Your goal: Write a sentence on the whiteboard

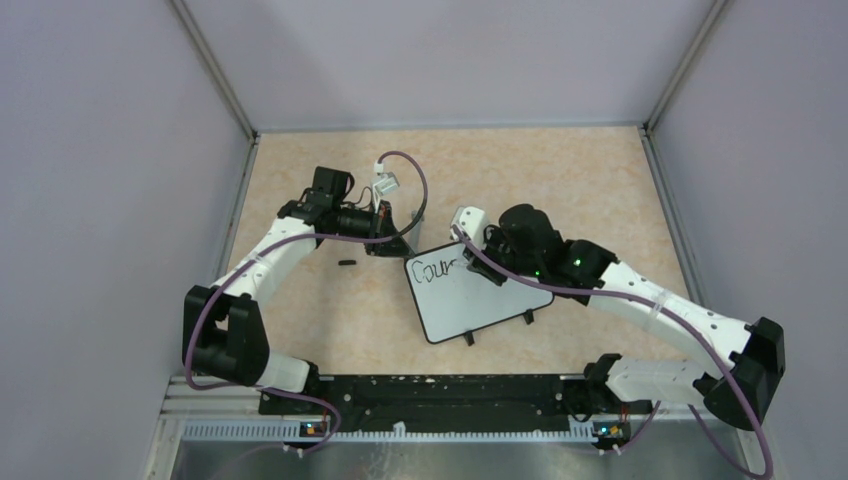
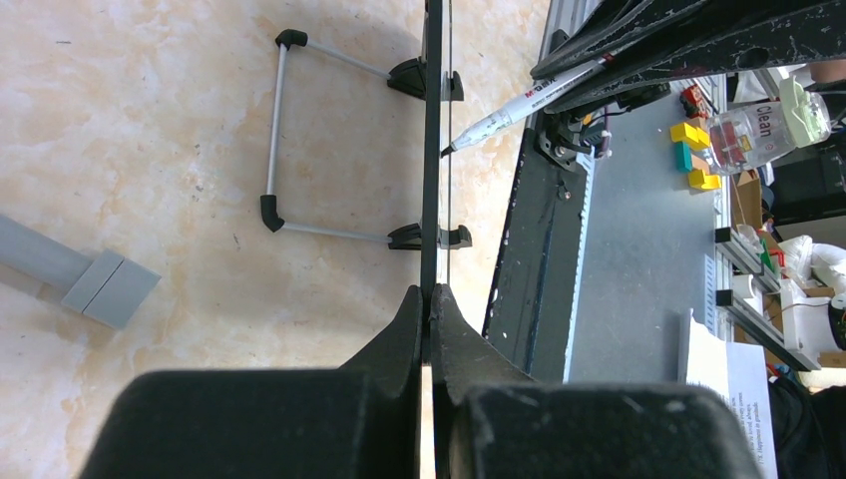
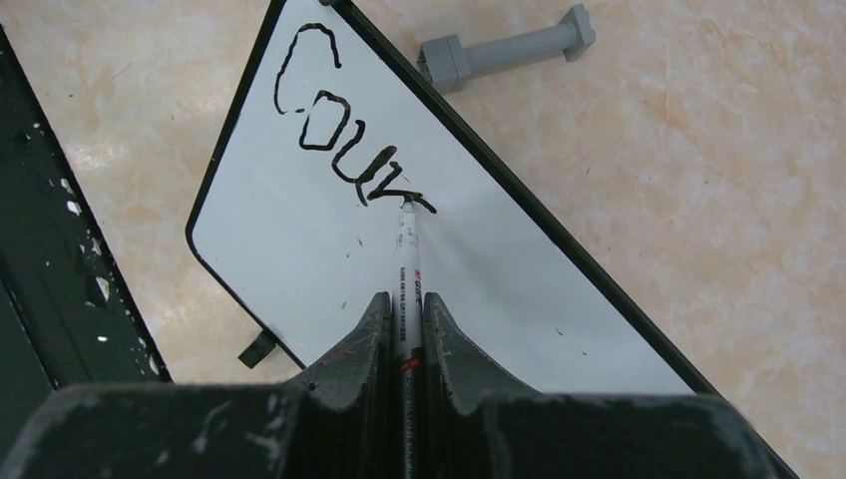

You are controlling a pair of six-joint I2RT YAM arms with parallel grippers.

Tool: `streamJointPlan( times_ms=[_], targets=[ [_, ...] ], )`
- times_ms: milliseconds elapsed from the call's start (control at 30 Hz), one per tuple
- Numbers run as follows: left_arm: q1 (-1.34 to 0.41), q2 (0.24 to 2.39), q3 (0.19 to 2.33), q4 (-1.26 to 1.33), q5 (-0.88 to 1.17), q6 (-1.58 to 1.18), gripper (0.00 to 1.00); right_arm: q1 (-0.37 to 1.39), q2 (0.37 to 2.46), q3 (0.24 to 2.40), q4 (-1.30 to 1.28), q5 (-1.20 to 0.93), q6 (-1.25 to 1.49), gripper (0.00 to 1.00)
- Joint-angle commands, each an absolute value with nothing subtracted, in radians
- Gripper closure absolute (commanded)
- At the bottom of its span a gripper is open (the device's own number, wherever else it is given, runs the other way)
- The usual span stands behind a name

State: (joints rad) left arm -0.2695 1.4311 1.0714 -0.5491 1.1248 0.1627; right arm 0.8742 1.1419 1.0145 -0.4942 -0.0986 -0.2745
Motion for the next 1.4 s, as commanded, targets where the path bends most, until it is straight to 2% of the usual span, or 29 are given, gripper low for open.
streamJointPlan(
  times_ms=[0, 300, 567, 1367],
  targets=[
    [-0.279, 1.417, 1.051, -0.574, 1.141, 0.173, 1.0, 0.876, 1.129, 1.005, -0.499, -0.093, -0.295, 1.0],
    [-0.278, 1.417, 1.051, -0.573, 1.14, 0.173, 1.0, 0.877, 1.111, 0.99, -0.528, -0.092, -0.31, 1.0],
    [-0.279, 1.416, 1.052, -0.574, 1.143, 0.17, 1.0, 0.863, 1.092, 1.011, -0.498, -0.005, -0.288, 1.0],
    [-0.279, 1.413, 1.048, -0.572, 1.144, 0.172, 1.0, 0.856, 1.108, 1.045, -0.45, -0.003, -0.26, 1.0]
  ],
)
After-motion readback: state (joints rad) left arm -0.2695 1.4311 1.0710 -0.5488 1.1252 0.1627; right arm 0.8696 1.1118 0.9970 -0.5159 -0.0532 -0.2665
